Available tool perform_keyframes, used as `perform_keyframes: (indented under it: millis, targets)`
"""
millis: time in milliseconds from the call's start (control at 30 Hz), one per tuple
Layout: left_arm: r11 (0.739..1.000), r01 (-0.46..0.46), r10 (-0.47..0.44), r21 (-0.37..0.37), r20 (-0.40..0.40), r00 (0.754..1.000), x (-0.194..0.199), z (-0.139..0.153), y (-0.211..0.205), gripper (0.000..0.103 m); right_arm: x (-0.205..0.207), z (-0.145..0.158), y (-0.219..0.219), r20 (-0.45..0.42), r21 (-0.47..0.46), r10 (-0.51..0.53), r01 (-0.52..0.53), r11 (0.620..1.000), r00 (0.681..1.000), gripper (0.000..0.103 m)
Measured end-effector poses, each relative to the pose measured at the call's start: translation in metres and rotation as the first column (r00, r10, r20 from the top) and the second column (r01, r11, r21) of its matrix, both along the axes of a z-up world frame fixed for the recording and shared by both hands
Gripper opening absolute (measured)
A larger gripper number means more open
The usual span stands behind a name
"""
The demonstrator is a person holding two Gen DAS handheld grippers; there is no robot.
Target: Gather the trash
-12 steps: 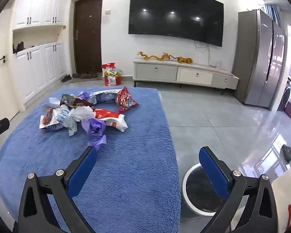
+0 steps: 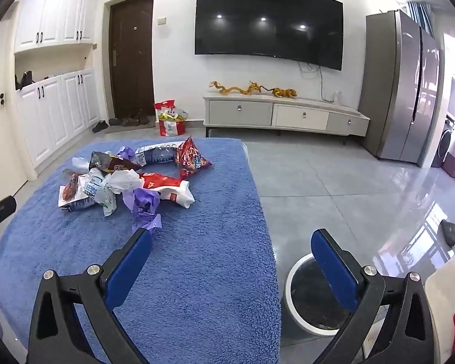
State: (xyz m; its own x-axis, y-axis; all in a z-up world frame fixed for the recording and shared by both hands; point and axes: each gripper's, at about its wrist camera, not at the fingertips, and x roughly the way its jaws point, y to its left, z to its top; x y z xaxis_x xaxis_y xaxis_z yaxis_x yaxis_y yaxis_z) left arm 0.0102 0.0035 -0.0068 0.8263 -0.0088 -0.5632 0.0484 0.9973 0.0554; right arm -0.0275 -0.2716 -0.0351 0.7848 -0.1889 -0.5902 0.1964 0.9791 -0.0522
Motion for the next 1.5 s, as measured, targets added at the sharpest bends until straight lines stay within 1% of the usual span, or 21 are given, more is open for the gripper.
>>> perform_keyframes:
  millis: [100, 267, 433, 500, 633, 700, 767, 900, 1033, 1200, 1367, 1500]
  targets:
    - [1.0, 0.023, -0.023, 0.012, -0.017, 1.0, 0.003, -0.002, -0.003, 0.103, -0.003, 0.003, -0.004, 0.011, 0.0, -0.003, 0.003, 1.0, 1.0, 0.103]
    - [0.999, 0.034, -0.034, 0.002, -0.01, 0.999, 0.005, 0.0, -0.007, 0.103, -0.006, 0.012, -0.001, 0.04, -0.033, -0.022, 0.024, 0.999, 0.999, 0.103]
    - [0.999, 0.038, -0.038, 0.0, -0.014, 0.999, 0.008, 0.005, -0.011, 0.103, -0.005, 0.018, -0.005, 0.076, -0.021, -0.021, 0.022, 1.0, 0.997, 0.103]
    - [0.999, 0.032, -0.032, 0.003, -0.024, 0.999, 0.012, 0.007, -0.014, 0.103, -0.003, 0.019, -0.008, 0.084, -0.007, -0.004, 0.005, 1.0, 0.996, 0.103]
    - [0.999, -0.006, 0.007, 0.034, -0.041, 0.999, 0.023, 0.011, -0.024, 0.103, 0.001, 0.022, -0.019, 0.098, 0.005, 0.016, -0.017, 1.0, 0.995, 0.103]
    - [0.999, -0.018, 0.019, 0.041, -0.03, 0.999, 0.026, 0.014, -0.028, 0.103, 0.003, 0.023, -0.027, 0.099, 0.018, 0.019, -0.021, 1.0, 0.995, 0.103]
    - [0.999, -0.036, 0.036, 0.038, 0.001, 0.999, 0.027, 0.022, -0.032, 0.103, 0.006, 0.023, -0.033, 0.093, 0.019, 0.015, -0.017, 1.0, 0.996, 0.103]
    - [0.999, -0.047, 0.047, 0.0, 0.047, 0.998, 0.032, 0.034, -0.032, 0.103, 0.009, 0.019, -0.039, 0.07, 0.02, 0.013, -0.015, 1.0, 0.997, 0.103]
    - [0.999, -0.018, 0.019, -0.03, 0.049, 0.999, 0.037, 0.037, -0.023, 0.103, 0.01, 0.015, -0.035, 0.049, 0.0, 0.008, -0.008, 1.0, 0.999, 0.103]
    - [0.998, 0.037, -0.035, -0.054, 0.033, 0.999, 0.043, 0.036, 0.002, 0.103, 0.013, 0.019, -0.028, 0.064, -0.003, -0.029, 0.029, 1.0, 0.998, 0.103]
    - [0.993, 0.096, -0.094, -0.071, 0.025, 0.995, 0.055, 0.034, 0.029, 0.103, 0.017, 0.028, -0.013, 0.064, 0.005, -0.055, 0.055, 0.998, 0.996, 0.103]
    - [0.991, 0.107, -0.104, -0.08, 0.039, 0.994, 0.058, 0.035, 0.043, 0.103, 0.019, 0.04, 0.001, 0.068, -0.018, -0.056, 0.057, 0.998, 0.996, 0.103]
